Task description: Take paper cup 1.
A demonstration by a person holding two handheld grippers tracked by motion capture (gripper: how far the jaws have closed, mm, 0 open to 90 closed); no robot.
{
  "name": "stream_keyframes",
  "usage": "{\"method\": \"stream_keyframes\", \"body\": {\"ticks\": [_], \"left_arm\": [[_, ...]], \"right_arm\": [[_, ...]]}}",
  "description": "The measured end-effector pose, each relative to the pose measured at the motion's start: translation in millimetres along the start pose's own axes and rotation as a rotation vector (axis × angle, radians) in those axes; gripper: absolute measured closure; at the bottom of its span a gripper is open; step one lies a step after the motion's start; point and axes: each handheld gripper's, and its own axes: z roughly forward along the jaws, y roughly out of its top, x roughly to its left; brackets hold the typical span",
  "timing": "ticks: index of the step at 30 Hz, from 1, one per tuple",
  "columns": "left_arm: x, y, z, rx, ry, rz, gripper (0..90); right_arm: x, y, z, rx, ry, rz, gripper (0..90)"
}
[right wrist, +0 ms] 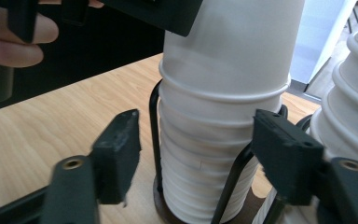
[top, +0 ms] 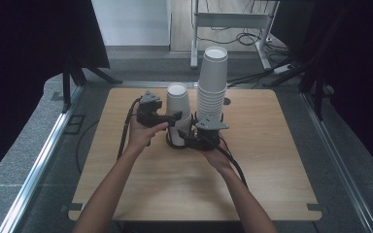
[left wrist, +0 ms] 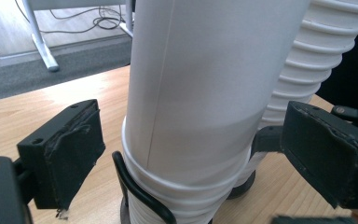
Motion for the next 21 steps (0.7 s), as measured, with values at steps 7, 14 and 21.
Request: {"method": "stream_keyframes", "body": {"ticks": [7, 14, 21], "left_arm": [[-1.0, 4.6, 5.5, 0.007, 0.002, 0.013, 5.0], [-0.8, 9.9, 14.4, 0.017, -0.005, 0.031, 2.1], [0.7, 13.2, 26.6, 0.022, -0.014, 0.025, 0.0]], "right_arm": [[4.4, 1.4, 8.6, 0.017, -0.026, 0.005, 44.5], [5.8, 2.4, 12.0, 0.019, -0.085, -0.011, 42.4], [6.5, 3.5, 16.1, 0.013, -0.098, -0.016, 34.9]]}}
